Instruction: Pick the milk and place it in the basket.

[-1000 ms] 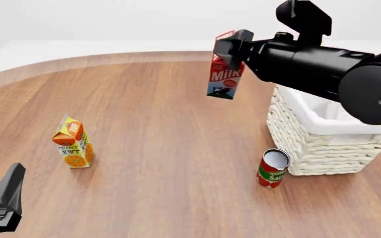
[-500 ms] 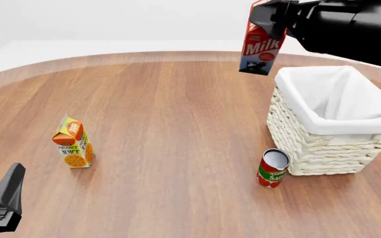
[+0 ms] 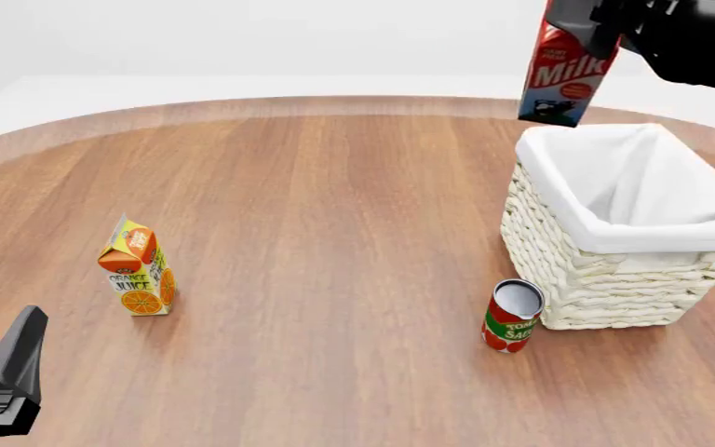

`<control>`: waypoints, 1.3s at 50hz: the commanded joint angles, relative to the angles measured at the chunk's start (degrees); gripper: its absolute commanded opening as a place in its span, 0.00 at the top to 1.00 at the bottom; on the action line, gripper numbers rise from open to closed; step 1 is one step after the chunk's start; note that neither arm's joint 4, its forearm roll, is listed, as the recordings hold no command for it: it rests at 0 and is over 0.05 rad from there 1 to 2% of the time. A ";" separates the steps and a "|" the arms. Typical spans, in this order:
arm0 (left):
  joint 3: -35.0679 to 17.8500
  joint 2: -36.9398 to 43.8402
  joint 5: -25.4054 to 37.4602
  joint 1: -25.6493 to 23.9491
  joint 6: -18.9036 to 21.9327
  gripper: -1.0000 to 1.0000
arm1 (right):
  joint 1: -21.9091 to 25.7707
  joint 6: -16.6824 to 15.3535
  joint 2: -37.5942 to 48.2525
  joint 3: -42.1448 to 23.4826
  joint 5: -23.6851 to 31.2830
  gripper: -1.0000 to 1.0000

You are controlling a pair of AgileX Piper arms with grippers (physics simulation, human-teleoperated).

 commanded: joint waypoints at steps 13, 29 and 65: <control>0.00 0.00 0.00 0.00 0.00 0.00 | -7.67 -0.70 -3.29 0.44 1.27 1.00; 0.00 0.00 0.00 0.00 0.00 0.00 | -12.09 -0.79 -2.74 2.21 -0.16 1.00; 0.00 0.00 0.00 0.00 0.00 0.00 | -17.92 -1.51 5.31 0.18 -4.41 1.00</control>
